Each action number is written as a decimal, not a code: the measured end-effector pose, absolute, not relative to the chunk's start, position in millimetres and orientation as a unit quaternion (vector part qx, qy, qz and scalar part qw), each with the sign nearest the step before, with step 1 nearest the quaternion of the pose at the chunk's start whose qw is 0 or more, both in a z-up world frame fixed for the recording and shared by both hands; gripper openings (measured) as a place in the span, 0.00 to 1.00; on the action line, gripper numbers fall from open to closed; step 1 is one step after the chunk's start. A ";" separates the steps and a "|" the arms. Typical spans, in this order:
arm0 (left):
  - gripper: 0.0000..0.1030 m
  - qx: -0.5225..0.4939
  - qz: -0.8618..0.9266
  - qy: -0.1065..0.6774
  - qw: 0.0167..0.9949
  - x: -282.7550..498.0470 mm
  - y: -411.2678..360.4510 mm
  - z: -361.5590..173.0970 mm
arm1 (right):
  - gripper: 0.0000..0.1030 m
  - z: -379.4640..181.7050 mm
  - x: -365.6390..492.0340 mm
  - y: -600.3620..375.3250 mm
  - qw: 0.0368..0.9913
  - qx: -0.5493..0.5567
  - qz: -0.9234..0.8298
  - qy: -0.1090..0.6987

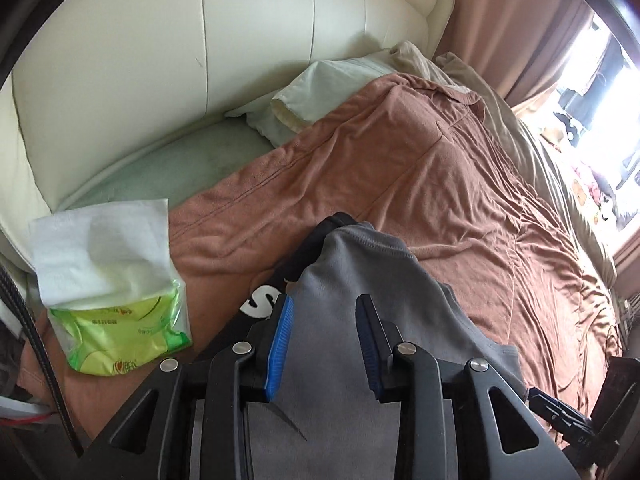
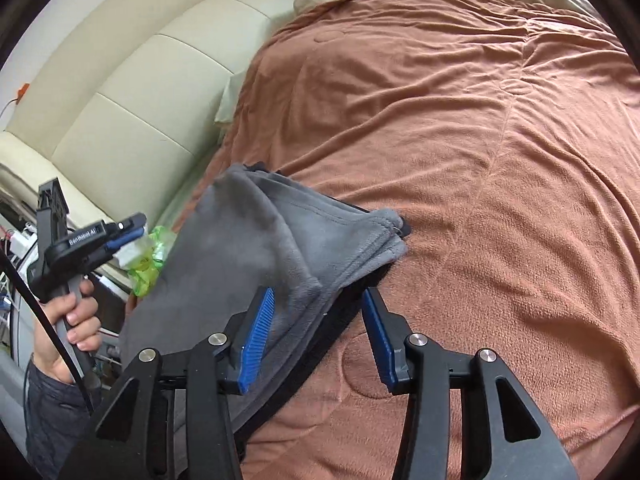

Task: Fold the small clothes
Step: 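Lower the folded shirt onto the bed and open both grippers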

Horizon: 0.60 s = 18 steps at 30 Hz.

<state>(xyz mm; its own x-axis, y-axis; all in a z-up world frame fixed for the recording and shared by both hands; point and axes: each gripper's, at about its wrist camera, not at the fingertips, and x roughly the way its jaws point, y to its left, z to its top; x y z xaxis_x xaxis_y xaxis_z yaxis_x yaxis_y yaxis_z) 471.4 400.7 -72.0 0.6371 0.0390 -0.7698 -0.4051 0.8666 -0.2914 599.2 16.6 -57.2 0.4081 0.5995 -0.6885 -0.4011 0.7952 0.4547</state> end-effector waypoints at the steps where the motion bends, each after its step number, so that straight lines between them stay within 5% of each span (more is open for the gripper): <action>1: 0.33 -0.224 0.125 0.406 0.877 463.8 400.3 -71.6 | 0.42 -53.7 594.2 19.8 0.833 0.108 0.304 0.450; 18: 0.34 -0.203 0.086 0.405 0.887 372.1 351.3 -77.1 | 0.42 -31.2 524.4 47.2 0.827 0.026 0.392 0.403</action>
